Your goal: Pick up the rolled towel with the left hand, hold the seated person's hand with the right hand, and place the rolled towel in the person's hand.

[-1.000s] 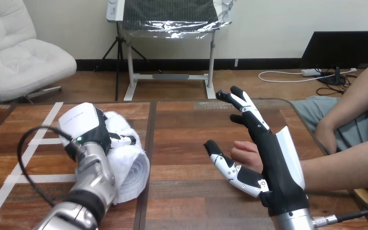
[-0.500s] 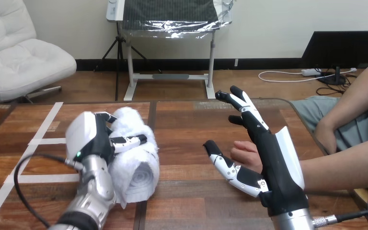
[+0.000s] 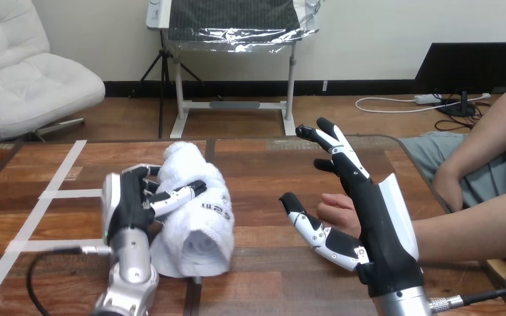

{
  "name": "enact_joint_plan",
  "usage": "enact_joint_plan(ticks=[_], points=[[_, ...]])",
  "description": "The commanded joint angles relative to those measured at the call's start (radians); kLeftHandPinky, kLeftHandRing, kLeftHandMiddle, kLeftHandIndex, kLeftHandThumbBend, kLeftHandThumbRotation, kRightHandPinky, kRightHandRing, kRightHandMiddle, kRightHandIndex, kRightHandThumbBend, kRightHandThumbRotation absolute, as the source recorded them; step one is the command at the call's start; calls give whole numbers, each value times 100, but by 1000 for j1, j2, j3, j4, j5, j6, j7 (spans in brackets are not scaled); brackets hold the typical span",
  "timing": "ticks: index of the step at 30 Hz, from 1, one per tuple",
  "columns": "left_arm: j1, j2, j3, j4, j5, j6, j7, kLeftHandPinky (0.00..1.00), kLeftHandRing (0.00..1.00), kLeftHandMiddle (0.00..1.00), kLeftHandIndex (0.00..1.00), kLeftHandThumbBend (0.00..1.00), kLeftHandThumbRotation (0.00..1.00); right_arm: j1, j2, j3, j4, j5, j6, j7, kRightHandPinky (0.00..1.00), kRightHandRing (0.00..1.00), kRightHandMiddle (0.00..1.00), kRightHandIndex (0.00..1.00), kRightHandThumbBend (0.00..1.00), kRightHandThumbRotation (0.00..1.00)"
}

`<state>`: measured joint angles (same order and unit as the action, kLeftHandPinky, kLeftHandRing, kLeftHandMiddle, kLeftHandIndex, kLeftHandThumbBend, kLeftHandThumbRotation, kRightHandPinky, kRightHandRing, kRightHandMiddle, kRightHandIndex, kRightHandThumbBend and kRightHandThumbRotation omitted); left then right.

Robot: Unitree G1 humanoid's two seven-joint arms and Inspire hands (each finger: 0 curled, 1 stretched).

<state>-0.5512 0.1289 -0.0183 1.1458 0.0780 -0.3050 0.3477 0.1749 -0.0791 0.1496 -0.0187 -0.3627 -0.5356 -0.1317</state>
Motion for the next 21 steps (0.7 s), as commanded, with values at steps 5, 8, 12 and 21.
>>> enact_joint_plan(ticks=[5, 8, 12, 21], points=[[-10, -37, 62, -91, -69, -68, -76, 25, 33, 44, 52, 67, 1, -55, 10, -7, -34, 13, -12, -11, 82, 94, 97, 85, 39, 5], [-3, -49, 89, -108, -111, -71, -122, 24, 33, 44, 53, 67, 1, -55, 10, -7, -33, 12, -12, -11, 82, 94, 97, 85, 39, 4], [8, -60, 113, -133, -155, -69, -172, 24, 33, 44, 53, 67, 1, -55, 10, -7, -35, 12, -8, -10, 82, 94, 97, 85, 39, 4], [36, -89, 167, -202, -246, -42, -274, 23, 33, 44, 53, 67, 0, -55, 10, -9, -37, 13, -3, -9, 83, 94, 97, 85, 39, 2]])
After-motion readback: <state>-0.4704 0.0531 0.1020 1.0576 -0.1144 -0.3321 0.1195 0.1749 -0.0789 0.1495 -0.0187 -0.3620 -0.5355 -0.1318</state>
